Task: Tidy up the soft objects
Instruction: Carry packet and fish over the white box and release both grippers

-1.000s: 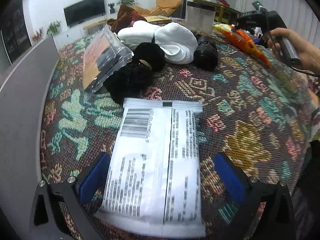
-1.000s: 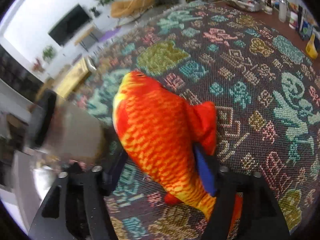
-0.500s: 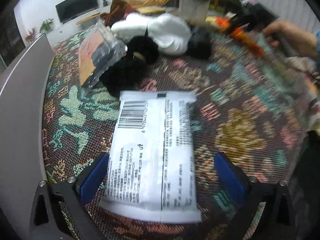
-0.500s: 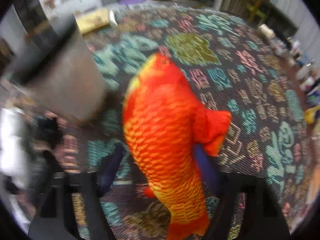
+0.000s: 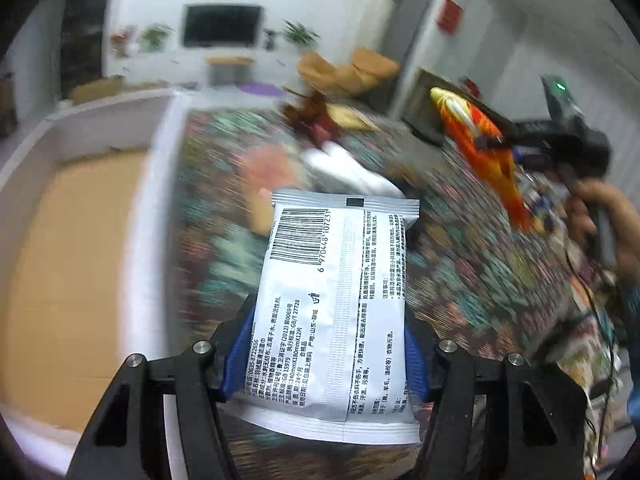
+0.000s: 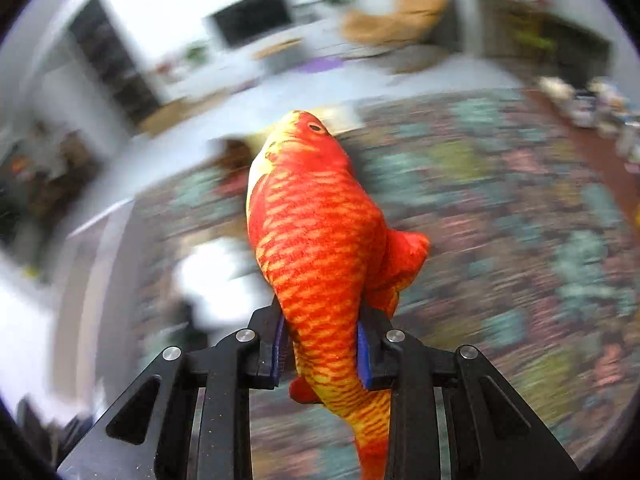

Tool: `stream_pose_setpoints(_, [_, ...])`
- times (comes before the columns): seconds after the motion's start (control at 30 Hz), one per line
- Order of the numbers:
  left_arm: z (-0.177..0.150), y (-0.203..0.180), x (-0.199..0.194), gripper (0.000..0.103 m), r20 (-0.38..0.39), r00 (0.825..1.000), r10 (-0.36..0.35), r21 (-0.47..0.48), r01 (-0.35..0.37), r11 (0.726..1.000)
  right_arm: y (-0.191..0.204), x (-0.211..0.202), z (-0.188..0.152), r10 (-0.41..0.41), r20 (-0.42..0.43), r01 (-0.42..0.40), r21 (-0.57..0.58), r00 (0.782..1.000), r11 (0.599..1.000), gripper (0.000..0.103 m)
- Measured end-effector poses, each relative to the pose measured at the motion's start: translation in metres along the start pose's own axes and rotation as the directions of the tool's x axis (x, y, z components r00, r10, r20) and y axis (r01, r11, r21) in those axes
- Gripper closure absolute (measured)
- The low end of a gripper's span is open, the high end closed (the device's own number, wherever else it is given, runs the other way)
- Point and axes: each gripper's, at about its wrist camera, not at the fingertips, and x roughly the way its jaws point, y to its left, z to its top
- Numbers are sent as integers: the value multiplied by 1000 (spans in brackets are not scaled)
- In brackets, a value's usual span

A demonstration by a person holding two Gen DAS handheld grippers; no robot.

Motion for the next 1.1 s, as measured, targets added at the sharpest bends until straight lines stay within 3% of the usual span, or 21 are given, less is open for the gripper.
stream_pose_setpoints(0.07, [4,28,-24,41,32,994,102,-23,-102,995,61,13,-15,149,-51,-151,-37,987,988,73])
stream_pose_setpoints(0.1, [4,39,-32,41,39,989,142,-33,-141,989,94,21,-24,229,-80,-233,-53,970,971,73])
stream_pose_setpoints(0.2, [2,89,-58,40,42,949,312,-93,-307,947,181,47,-45,409,-160,-423,-65,899,904,70])
stream_pose_setpoints(0.23, [1,103,-64,38,38,933,358,-110,-352,929,208,59,-51,454,-183,-471,-63,872,880,65])
stream_pose_setpoints(0.3, [-3,133,-71,25,1,884,467,-150,-462,874,250,84,-59,521,-217,-542,-49,826,839,33])
stream_pose_setpoints(0.33, [-5,146,-73,13,-19,859,511,-168,-506,846,267,99,-63,535,-243,-558,-32,809,829,14])
stream_pose_setpoints(0.4, [-11,163,-82,11,-24,823,567,-202,-560,804,275,111,-68,530,-237,-549,-16,814,836,15])
stream_pose_setpoints(0.47, [-14,169,-93,11,-9,805,593,-245,-576,779,256,110,-68,513,-194,-526,-16,836,850,15])
stream_pose_setpoints(0.53, [-17,165,-99,10,21,820,572,-276,-545,792,226,101,-71,429,-132,-439,-59,894,897,15])
stream_pose_setpoints(0.6, [-17,155,-101,10,60,859,509,-294,-472,831,188,91,-78,278,-53,-282,-108,959,953,15])
stream_pose_setpoints(0.67, [-14,129,-94,10,98,908,409,-276,-370,887,140,85,-89,81,25,-77,-122,996,990,15])
stream_pose_setpoints(0.73, [-11,96,-85,10,113,947,301,-224,-270,936,88,82,-108,-121,79,129,-95,989,987,15])
stream_pose_setpoints(0.83, [-8,16,-42,5,70,990,122,-73,-117,990,12,82,-136,-330,73,331,-5,941,944,15])
stream_pose_setpoints(0.97, [-29,-60,29,4,-62,998,21,44,-18,999,-46,86,-150,-408,44,403,97,912,910,15])
stream_pose_setpoints(1.1, [-46,-88,96,4,-156,985,73,94,-59,994,-57,77,-149,-420,62,409,137,906,902,15])
